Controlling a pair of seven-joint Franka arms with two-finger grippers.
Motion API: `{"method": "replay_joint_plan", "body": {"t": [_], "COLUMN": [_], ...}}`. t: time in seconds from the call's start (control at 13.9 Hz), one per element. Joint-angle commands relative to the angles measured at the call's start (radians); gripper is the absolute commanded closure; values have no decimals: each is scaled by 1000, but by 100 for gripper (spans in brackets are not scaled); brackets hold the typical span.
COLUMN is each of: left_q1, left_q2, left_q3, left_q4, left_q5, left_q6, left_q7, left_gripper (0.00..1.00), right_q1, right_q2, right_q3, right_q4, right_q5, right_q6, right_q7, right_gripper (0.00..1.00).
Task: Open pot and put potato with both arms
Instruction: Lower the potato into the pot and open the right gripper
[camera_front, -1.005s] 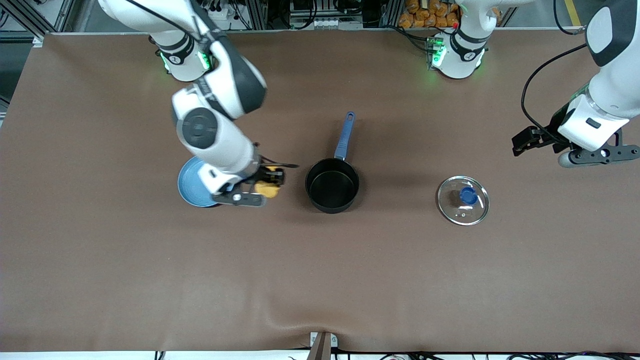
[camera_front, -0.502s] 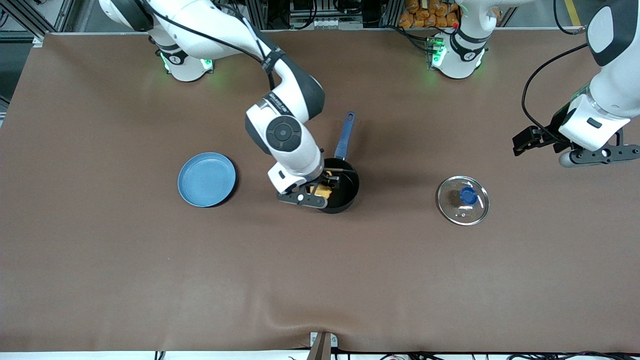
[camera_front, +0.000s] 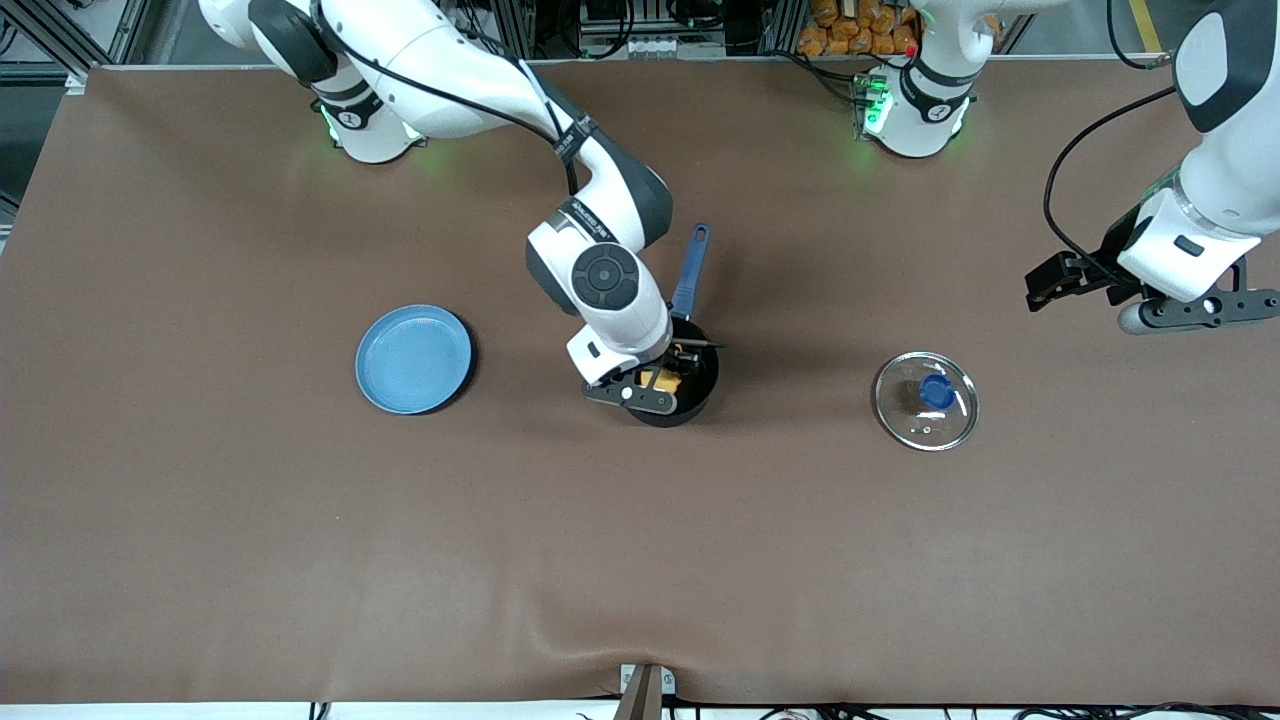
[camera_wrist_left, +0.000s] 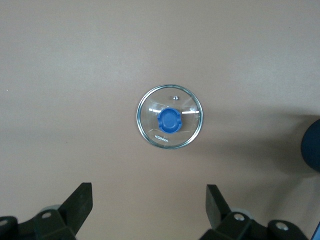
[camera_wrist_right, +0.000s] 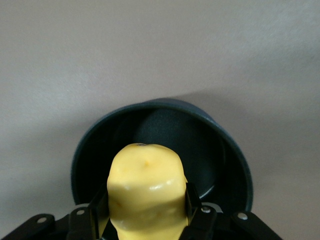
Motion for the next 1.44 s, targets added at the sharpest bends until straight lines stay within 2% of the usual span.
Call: {"method": "replay_joint_plan", "body": {"t": [0.0,1.36], "left_q1": [11,11], "left_q2": [2,4], "left_q3": [-5,-5], "left_q4": [21,25], "left_q5": [-19,-20], "left_q6": [-24,-24], "left_q7": [21,21], "left_gripper": [0,0], "right_q1": [19,54], "right_q2": [29,108], "right_q3": [-11,-16], "right_q4": [36,29], "right_q5": [-1,-34], "right_q6": [-9,49], "right_q7": [17,44], "right_gripper": [100,100]}}
